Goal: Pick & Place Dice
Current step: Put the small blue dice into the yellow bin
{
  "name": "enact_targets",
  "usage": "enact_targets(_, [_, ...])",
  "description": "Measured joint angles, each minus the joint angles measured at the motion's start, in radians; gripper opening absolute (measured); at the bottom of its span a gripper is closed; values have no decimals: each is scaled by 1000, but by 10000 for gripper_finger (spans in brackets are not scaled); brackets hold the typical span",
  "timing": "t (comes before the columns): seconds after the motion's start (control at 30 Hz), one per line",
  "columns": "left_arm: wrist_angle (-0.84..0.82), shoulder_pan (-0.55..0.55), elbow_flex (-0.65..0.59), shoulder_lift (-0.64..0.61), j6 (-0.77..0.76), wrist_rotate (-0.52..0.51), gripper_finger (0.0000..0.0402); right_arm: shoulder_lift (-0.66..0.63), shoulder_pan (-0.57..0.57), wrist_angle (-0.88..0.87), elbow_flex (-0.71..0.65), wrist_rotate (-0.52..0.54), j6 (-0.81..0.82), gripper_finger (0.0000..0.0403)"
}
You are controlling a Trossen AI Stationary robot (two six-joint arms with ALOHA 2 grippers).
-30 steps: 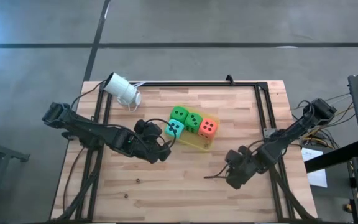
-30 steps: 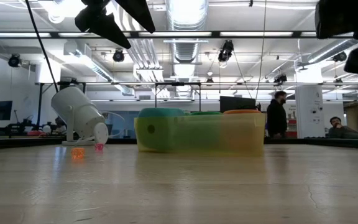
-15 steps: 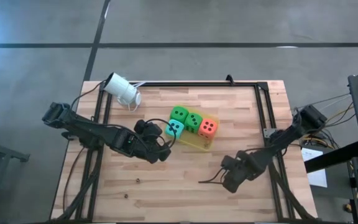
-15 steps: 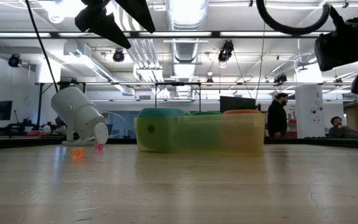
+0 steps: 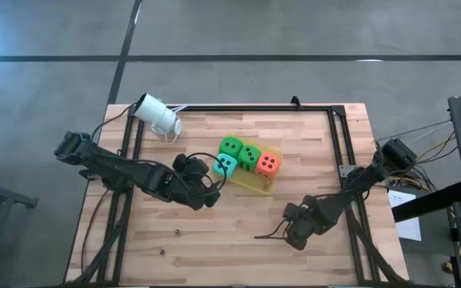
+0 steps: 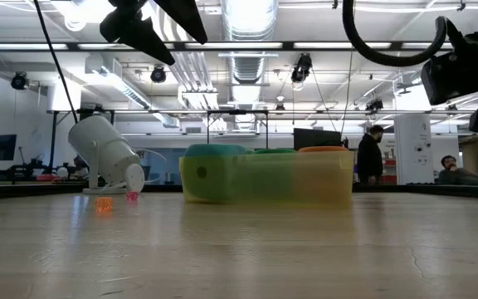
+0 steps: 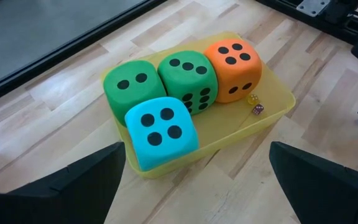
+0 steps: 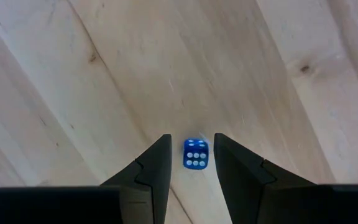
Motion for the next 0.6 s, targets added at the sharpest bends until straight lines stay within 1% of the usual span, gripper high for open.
enact_targets(0.13, [0, 0, 0, 0, 0, 0, 400, 0, 0, -5, -1, -2, -8, 114])
enact_targets(0.27, [0, 0, 0, 0, 0, 0, 400, 0, 1, -20, -1, -26, 0, 114])
enact_targets(0.6, [0, 0, 0, 0, -1, 0, 400, 21, 2, -14, -5, -25, -1, 114])
